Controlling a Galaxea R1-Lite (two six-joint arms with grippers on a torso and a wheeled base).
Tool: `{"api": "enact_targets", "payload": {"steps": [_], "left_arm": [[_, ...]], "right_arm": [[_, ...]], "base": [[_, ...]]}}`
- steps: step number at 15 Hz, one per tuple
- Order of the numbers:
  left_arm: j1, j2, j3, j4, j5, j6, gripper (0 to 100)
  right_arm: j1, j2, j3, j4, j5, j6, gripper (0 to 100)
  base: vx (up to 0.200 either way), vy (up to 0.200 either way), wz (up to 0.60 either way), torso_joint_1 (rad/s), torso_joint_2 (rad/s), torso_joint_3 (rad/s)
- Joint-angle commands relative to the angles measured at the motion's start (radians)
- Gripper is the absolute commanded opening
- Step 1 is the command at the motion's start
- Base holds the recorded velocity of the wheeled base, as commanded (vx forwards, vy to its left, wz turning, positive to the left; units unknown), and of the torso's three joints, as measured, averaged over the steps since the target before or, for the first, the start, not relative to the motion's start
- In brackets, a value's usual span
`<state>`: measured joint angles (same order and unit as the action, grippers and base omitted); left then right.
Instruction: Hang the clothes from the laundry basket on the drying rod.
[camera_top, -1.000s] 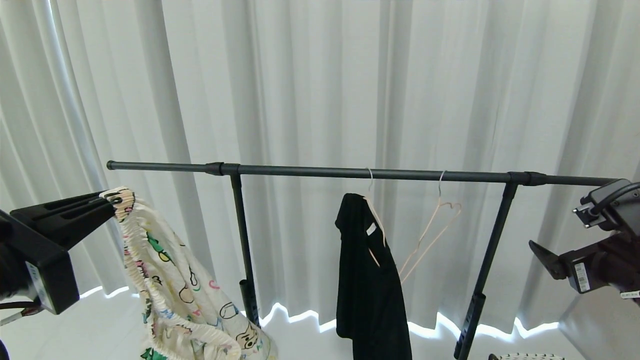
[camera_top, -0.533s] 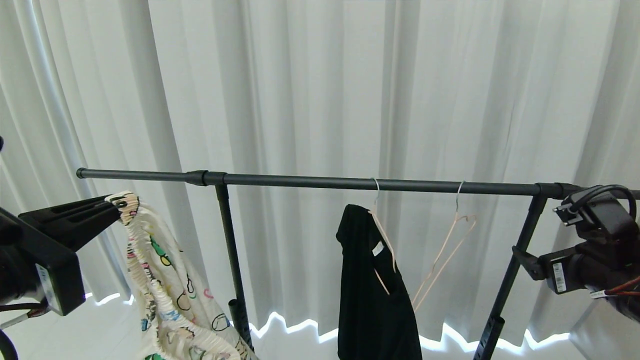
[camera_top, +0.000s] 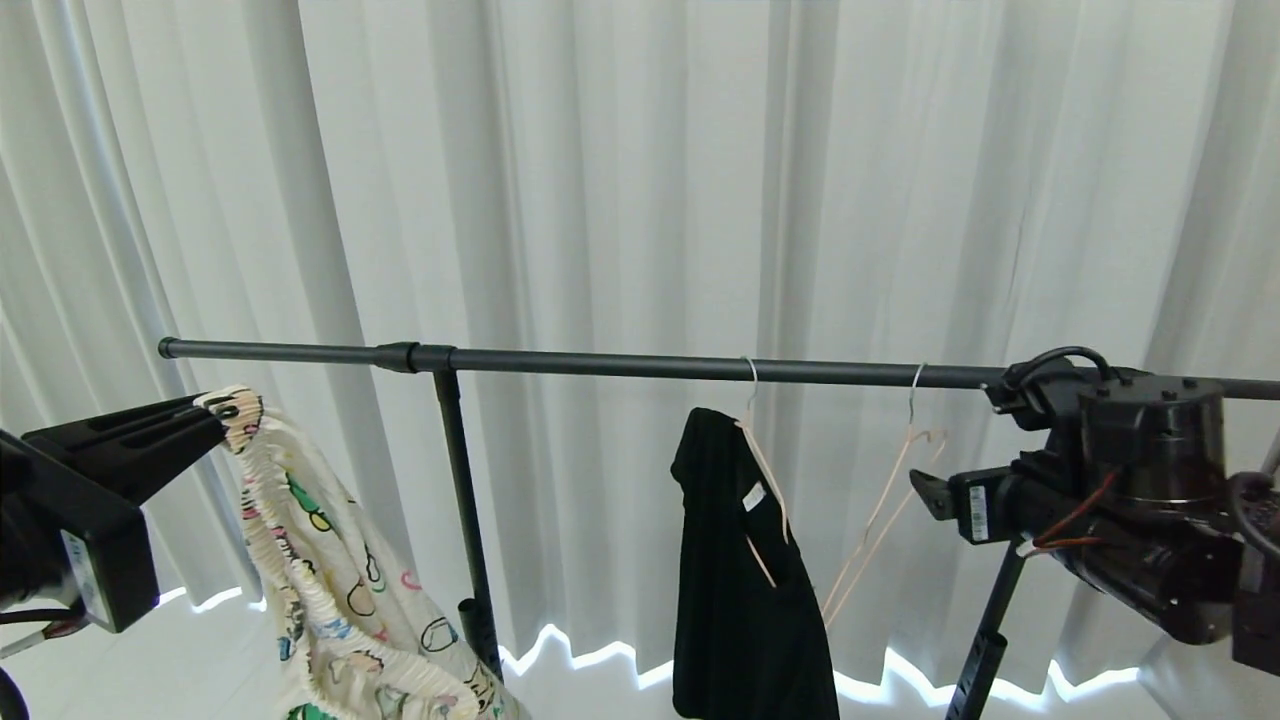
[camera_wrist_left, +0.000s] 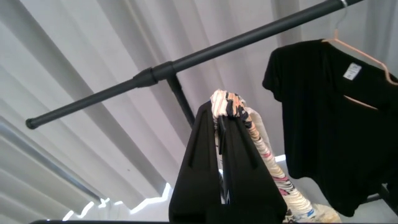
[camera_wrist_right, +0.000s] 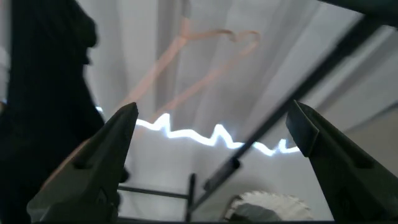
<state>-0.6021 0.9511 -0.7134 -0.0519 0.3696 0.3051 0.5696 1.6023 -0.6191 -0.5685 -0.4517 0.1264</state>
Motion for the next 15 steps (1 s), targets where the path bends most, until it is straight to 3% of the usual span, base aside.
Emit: {"api": "enact_targets", "payload": {"steps": [1, 7, 11, 15], "left_arm": [[0.015, 0.000, -0.001, 0.000, 0.000, 0.000, 0], [0.071, -0.020, -0.012, 0.000, 0.000, 0.000, 0], [0.079, -0.021, -0.008, 0.000, 0.000, 0.000, 0], [0.081, -0.020, -0.006, 0.000, 0.000, -0.001, 0]], "right_arm": [[0.035, 0.134, -0.111, 0.001, -0.001, 0.082, 100], [0.036, 0.294, -0.151, 0.012, -0.005, 0.182, 100], [0.036, 0.297, -0.152, 0.104, -0.005, 0.323, 100], [0.036, 0.280, -0.149, 0.144, -0.008, 0.381, 100]], "base": [[0.000, 0.000, 0.00, 0.000, 0.00, 0.000], [0.000, 0.000, 0.00, 0.000, 0.00, 0.000], [0.000, 0.000, 0.00, 0.000, 0.00, 0.000], [0.000, 0.000, 0.00, 0.000, 0.00, 0.000]]}}
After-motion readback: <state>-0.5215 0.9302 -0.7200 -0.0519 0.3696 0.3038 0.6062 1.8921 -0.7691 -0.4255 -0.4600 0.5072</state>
